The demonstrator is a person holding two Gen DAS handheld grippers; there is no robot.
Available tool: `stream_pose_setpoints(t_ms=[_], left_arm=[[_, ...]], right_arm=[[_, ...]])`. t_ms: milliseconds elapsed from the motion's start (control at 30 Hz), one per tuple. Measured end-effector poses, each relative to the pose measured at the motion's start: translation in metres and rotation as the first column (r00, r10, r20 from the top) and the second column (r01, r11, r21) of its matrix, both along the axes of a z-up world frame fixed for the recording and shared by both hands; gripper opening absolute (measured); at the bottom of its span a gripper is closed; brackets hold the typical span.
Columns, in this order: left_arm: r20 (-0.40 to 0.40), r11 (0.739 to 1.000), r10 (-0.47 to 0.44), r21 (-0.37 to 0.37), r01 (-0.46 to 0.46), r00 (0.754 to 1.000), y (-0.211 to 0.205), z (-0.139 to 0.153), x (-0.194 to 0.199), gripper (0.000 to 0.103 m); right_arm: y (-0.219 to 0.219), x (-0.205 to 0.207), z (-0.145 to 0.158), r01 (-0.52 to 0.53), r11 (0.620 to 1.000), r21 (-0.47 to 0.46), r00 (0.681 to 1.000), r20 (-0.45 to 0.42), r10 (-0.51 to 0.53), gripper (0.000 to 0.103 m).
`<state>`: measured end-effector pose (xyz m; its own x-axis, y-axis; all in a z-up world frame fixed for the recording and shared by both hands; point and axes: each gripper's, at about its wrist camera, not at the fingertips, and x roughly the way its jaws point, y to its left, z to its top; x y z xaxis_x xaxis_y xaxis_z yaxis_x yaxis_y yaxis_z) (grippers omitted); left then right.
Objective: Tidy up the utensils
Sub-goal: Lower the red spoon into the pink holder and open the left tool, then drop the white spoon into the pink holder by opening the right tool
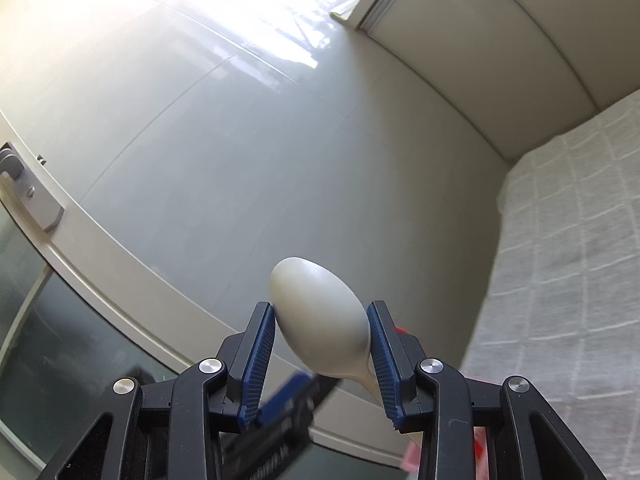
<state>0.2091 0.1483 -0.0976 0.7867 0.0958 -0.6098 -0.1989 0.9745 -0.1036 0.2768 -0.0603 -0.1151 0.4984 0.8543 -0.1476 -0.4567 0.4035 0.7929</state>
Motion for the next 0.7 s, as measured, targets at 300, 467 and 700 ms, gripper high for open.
stream_pose_setpoints(t_ms=[300, 467, 700], left_arm=[[-0.142, 0.996, 0.013, -0.082, -0.025, 0.990, 0.010, -0.021, 0.009, 0.060], [-0.151, 0.996, 0.013, -0.083, -0.026, 0.988, 0.010, -0.022, 0.008, 0.061], [-0.170, 0.996, -0.001, -0.084, -0.014, 0.986, 0.009, -0.022, 0.015, 0.061]], right_arm=[[0.028, 0.023, -0.036, 0.021, 0.997, -0.068, 1.000, -0.003, -0.021, 0.043], [0.036, 0.021, -0.052, 0.016, 0.992, -0.128, 1.000, -0.003, -0.016, 0.045], [0.039, 0.015, -0.058, 0.001, 0.986, -0.165, 1.000, -0.019, -0.004, 0.058]])
